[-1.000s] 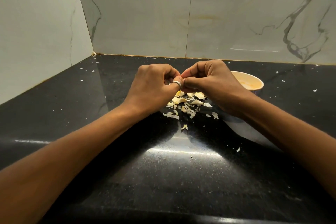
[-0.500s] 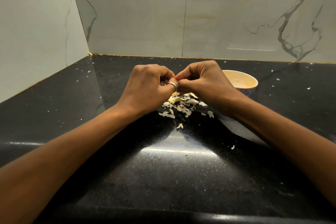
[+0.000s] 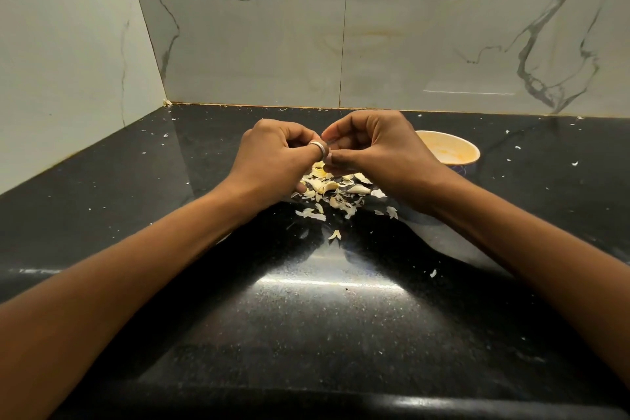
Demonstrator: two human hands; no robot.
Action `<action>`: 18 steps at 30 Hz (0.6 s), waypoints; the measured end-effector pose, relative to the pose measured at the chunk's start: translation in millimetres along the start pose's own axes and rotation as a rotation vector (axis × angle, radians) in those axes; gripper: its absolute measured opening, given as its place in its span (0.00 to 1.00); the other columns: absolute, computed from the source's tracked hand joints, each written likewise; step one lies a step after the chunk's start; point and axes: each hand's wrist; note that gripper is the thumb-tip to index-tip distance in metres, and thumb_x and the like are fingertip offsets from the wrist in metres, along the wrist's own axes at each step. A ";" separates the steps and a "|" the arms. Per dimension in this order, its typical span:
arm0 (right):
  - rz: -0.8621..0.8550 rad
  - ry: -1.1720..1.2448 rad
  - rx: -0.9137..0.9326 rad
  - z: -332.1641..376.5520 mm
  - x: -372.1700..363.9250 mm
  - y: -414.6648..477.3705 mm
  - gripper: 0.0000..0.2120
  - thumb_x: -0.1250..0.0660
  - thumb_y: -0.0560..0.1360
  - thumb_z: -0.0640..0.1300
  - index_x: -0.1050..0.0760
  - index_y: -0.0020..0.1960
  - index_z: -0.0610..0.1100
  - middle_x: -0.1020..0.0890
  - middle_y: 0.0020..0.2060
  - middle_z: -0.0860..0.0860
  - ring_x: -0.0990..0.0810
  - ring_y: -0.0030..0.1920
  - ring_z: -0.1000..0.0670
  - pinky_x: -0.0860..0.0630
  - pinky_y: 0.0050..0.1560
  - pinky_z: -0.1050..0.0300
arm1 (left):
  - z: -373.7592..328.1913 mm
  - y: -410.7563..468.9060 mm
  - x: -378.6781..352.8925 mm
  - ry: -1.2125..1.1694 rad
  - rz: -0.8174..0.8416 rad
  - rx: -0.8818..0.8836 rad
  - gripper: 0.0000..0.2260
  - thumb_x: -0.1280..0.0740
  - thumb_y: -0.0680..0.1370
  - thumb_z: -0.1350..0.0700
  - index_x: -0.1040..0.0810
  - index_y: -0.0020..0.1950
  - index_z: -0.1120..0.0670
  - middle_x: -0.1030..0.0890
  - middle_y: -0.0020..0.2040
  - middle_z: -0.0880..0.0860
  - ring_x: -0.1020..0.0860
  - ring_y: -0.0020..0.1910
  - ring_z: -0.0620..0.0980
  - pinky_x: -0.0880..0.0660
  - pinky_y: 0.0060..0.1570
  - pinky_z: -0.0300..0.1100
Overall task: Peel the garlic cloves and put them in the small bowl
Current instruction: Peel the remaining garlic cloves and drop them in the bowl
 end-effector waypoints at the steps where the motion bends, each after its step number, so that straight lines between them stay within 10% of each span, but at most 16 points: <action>1: -0.001 0.016 -0.008 0.6 1.0 0.2 0.09 0.25 0.73 0.32 0.18 0.52 0.40 0.13 0.41 0.42 0.13 0.42 0.45 0.15 0.48 0.48 | 0.0 0.4 -0.3 -0.040 0.006 0.029 0.06 0.30 0.76 0.58 0.16 0.40 0.51 0.19 0.35 0.54 0.21 0.31 0.46 0.20 0.30 0.44; 18: -0.087 0.350 -0.139 9.6 8.8 1.6 0.07 0.27 0.74 0.33 0.17 0.49 0.41 0.12 0.46 0.44 0.14 0.45 0.49 0.18 0.50 0.58 | -4.6 2.1 1.5 -0.143 0.014 0.172 0.07 0.32 0.79 0.57 0.17 0.43 0.56 0.20 0.38 0.53 0.23 0.34 0.44 0.24 0.28 0.39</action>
Point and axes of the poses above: each hand's wrist, its own y-axis towards the middle knuckle, its own x-axis out of the back of the hand, z = x × y
